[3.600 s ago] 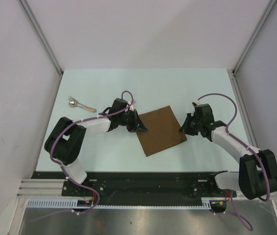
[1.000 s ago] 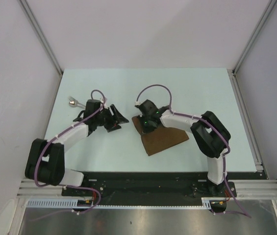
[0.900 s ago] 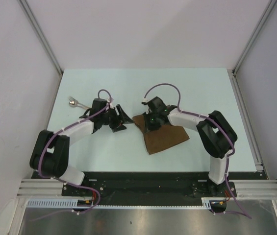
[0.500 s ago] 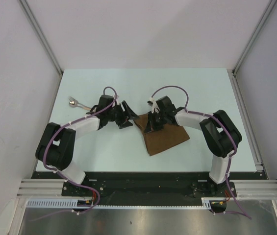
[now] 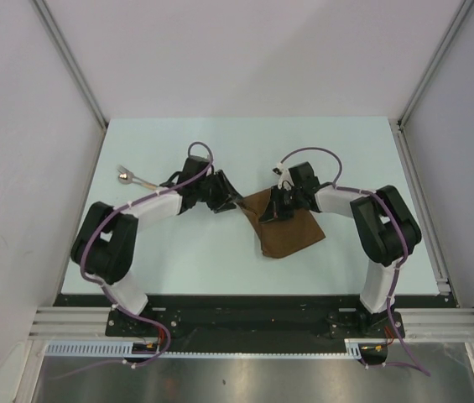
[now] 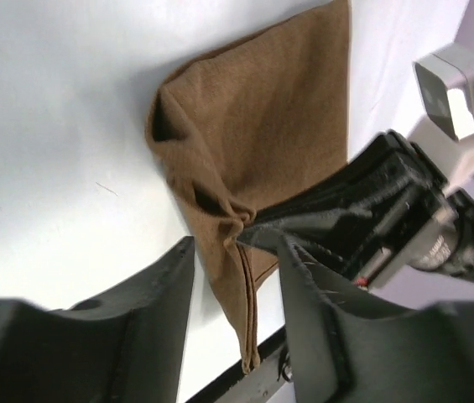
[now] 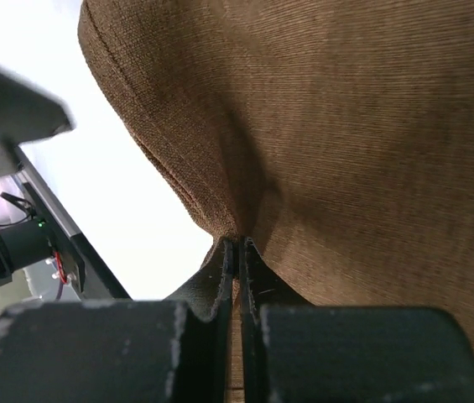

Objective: Fold the napkin into a case and place the utensils inside
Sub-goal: Fold the lower triangle-folded napkin at the center of the board.

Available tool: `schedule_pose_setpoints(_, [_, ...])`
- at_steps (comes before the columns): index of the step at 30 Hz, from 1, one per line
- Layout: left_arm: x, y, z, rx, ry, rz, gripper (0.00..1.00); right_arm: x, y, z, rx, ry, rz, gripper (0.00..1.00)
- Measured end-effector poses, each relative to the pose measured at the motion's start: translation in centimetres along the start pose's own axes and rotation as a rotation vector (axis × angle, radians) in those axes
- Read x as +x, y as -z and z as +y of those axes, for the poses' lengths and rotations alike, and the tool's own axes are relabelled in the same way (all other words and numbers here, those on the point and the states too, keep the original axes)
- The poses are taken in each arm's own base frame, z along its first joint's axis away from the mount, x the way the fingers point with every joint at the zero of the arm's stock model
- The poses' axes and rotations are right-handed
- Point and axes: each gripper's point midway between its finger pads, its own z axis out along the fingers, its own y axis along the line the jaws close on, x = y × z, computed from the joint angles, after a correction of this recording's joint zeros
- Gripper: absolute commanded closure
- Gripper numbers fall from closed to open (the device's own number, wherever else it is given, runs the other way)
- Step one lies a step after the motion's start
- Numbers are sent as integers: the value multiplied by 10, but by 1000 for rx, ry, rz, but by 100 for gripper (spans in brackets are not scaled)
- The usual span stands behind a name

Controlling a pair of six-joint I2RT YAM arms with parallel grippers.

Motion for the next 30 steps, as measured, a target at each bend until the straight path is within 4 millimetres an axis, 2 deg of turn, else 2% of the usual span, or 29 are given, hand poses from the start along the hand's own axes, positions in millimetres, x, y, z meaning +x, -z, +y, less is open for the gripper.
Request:
schedule_pose_setpoints(2, [4, 8, -2, 6, -26, -36, 66, -2, 3, -3, -2, -7, -5, 100])
schedule_pose_setpoints(3, [7, 13, -3, 9, -39, -48, 72, -4, 4, -5, -5, -11, -8, 100])
schedule_pose_setpoints(6, [12, 17, -13, 33, -64, -63, 78, -8, 9, -11, -11, -23, -20, 100])
schedule_pose_setpoints(10, [25, 2, -12, 32, -82, -29, 79, -14, 15, -19, -11, -35, -34, 100])
schedule_pose_setpoints(13, [39, -13, -3, 2, -83, 17, 79, -17, 19, -24, -11, -39, -44, 100])
schedule_pose_setpoints(16, [42, -23, 0, -15, -81, 40, 79, -17, 21, -28, -9, -44, -45, 100])
schedule_pose_setpoints(20, [35, -26, -11, 1, -88, 33, 79, -13, 22, -33, -2, -56, -41, 100])
schedule_pose_setpoints(23, [22, -24, -26, 27, -92, 8, 79, -11, 24, -38, 5, -63, -40, 100])
schedule_pose_setpoints(30, [-11, -31, -30, 29, -63, -25, 78, -14, 31, -47, 13, -78, -55, 100])
